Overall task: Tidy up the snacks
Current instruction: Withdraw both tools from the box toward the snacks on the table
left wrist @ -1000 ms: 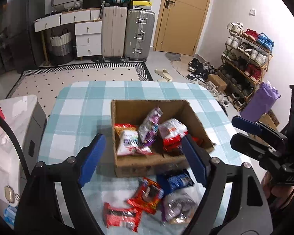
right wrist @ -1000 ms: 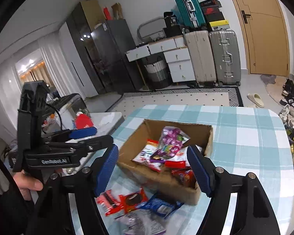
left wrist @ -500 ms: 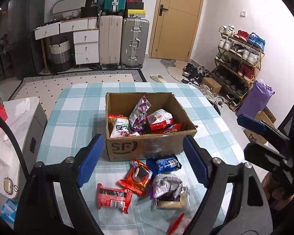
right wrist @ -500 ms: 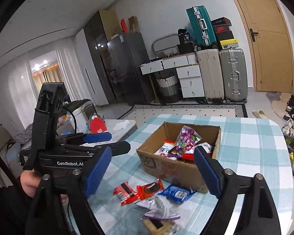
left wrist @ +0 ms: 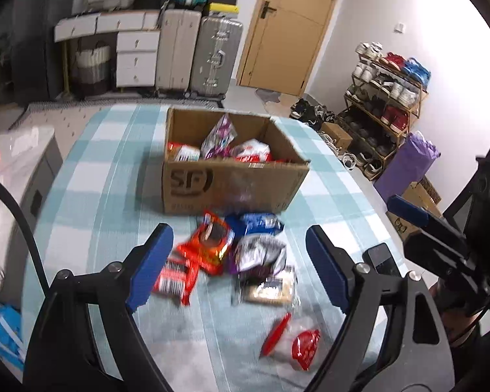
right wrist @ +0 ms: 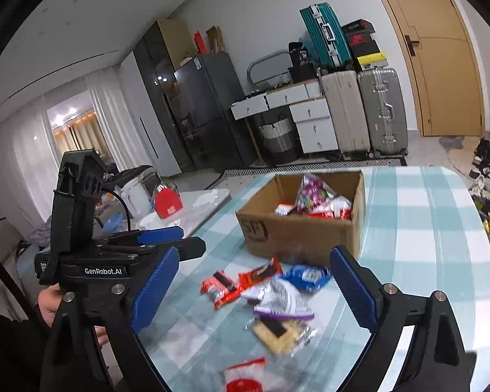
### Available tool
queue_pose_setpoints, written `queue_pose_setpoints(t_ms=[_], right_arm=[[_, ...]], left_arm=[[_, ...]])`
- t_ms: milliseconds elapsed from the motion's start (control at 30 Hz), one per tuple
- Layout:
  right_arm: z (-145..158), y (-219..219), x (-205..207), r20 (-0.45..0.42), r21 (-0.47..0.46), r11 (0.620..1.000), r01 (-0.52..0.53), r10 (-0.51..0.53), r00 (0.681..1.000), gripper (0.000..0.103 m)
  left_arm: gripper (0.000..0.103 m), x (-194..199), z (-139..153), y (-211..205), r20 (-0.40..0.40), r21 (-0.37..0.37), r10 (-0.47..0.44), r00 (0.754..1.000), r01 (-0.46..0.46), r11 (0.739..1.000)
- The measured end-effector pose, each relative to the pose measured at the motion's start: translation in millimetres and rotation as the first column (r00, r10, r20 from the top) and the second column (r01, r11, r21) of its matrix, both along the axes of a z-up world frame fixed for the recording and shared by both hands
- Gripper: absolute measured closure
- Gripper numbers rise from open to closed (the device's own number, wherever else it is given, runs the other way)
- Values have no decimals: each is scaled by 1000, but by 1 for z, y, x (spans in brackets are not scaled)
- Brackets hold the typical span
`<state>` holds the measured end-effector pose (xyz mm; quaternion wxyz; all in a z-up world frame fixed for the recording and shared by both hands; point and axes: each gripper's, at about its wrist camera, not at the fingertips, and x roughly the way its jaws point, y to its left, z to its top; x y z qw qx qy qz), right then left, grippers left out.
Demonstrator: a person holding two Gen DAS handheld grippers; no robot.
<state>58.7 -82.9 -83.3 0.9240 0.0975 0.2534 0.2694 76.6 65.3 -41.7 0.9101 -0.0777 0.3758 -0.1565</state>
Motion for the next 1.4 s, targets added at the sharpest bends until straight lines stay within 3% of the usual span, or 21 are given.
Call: queue_pose_setpoints(t_ms=[100, 233, 367, 500, 800, 1167, 1400], right_arm=[[-12, -1, -10, -8, 0, 1000, 16, -16, 1000, 6], [-31, 3, -13, -40, -26, 1000, 8, -9, 999, 6], [-51, 12, -19, -75, -81, 996, -26, 20, 997, 4], [-72, 21, -24, -114, -105, 993, -61, 49, 992, 3], [-117, 51, -26, -223, -164, 974, -159, 121, 967, 3], [-146, 67, -27, -286, -211, 961, -180, 115, 951, 3], [-154, 71, -24, -287, -246, 954, -171, 96, 953, 23]], left_arm=[[15, -4, -17, 9, -37, -37, 11, 999, -12, 999], [14, -6, -36, 19, -71, -52, 29, 997, -33, 998], [12, -7, -53, 23, -95, -31, 38, 995, -41, 999], [1, -11, -68, 29, -108, -24, 58, 992, -61, 998], [1, -24, -97, 29, -116, 2, 62, 991, -62, 998], [1, -28, -108, 39, -132, 18, 79, 988, -77, 997], [1, -31, -110, 44, -141, 20, 82, 987, -80, 997]])
